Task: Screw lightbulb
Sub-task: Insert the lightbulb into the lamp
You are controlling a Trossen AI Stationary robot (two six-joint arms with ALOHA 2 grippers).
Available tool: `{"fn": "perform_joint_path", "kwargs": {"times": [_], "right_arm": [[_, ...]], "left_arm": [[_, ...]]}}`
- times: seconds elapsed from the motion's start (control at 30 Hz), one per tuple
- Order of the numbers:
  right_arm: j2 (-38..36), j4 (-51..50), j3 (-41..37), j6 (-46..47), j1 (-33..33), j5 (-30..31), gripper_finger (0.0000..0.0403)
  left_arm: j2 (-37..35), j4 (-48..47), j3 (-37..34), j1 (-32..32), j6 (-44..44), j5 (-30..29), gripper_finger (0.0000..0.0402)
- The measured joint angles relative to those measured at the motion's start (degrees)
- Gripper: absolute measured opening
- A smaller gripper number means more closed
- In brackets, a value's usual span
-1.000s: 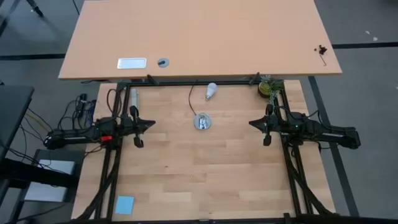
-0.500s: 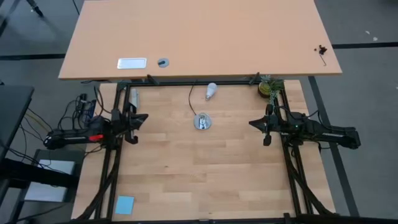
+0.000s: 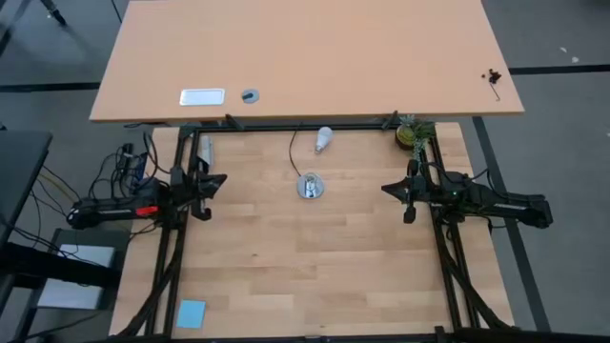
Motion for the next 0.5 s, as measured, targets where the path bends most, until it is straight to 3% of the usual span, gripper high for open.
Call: {"fn": "perform_joint_path", "kwargs": {"times": [0.23, 0.5], "right_arm": [[0.00, 0.01, 0.01, 0.00, -0.01, 0.00, 0.0025], [0.01, -0.02, 0.01, 0.00, -0.02, 0.00, 0.0027]], "left_arm": [[1.42, -0.20, 0.00, -0.02, -1.63, 1.78, 0.0008], [9.65, 3.48, 0.00, -0.02, 1.43, 1.75, 0.0008]]}}
